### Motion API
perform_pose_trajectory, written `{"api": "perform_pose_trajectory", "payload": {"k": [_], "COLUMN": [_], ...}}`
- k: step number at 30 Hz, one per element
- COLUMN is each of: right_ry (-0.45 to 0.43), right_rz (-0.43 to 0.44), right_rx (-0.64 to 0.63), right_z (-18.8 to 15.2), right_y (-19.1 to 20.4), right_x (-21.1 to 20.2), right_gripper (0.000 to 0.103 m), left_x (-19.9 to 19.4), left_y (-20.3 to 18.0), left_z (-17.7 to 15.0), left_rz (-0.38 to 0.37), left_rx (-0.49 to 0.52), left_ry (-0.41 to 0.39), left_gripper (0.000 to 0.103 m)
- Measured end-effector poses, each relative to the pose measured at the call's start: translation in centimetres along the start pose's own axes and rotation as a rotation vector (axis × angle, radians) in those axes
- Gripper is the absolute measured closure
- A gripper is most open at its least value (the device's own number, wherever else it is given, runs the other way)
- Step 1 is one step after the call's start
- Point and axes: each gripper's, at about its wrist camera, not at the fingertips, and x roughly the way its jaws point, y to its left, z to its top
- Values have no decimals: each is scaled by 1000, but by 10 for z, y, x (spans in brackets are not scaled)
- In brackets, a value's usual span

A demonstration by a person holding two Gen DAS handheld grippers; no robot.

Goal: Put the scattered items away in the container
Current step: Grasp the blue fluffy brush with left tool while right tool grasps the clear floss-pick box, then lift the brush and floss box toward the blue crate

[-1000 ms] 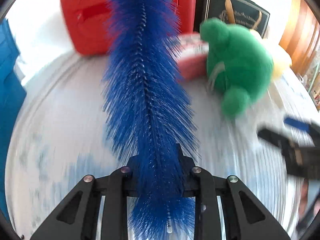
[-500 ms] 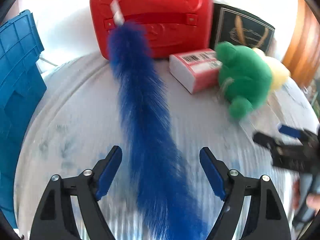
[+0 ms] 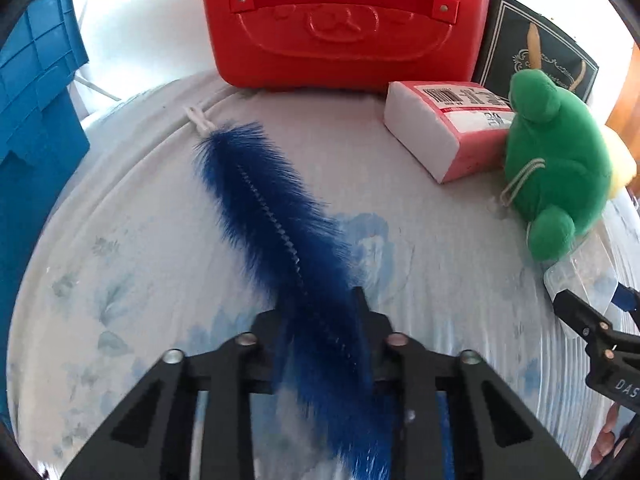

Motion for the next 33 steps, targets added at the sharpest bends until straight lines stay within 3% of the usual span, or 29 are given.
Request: {"api": "perform_pose_trajectory", "payload": {"k": [3, 7, 12, 14, 15, 19, 28, 30, 32, 33], "right_ry": [-14, -18, 3, 5, 7, 2, -4, -3, -14, -21], "right_rz": [34, 74, 150, 171, 180, 188, 72, 67, 56, 54], "right_rx": [-28, -65, -89, -105, -112, -136, -190, -196, -193, -186], "right_z": [-7, -11, -20, -24, -25, -26, -32, -36, -40, -43], "right_y": [23, 51, 86, 103, 111, 136, 149, 148, 146, 144], "right_x": [-15, -29, -33, -33, -30, -22, 8, 7, 6, 4], "right_gripper": [11, 11, 11, 11, 11, 11, 9, 0, 0, 0], "left_x": [-17, -31, -45, -47, -48, -40, -14, -15, -18, -20], "left_y": [8, 26, 58, 69, 74, 79, 79, 79, 79, 78], "left_z": [-11, -31, -55, -57, -56, -47, -44, -47, -50, -52], "left_rz": [10, 13, 70, 54, 47, 67, 41, 38, 27, 25], "left_rx": [3, -12, -19, -42, -60, -92, -131, -128, -123, -119], "left_ry": [-16, 24, 66, 71, 68, 32, -10, -22, -29, -29], "left_gripper": [82, 84, 85, 84, 82, 47, 42, 46, 76, 82]}}
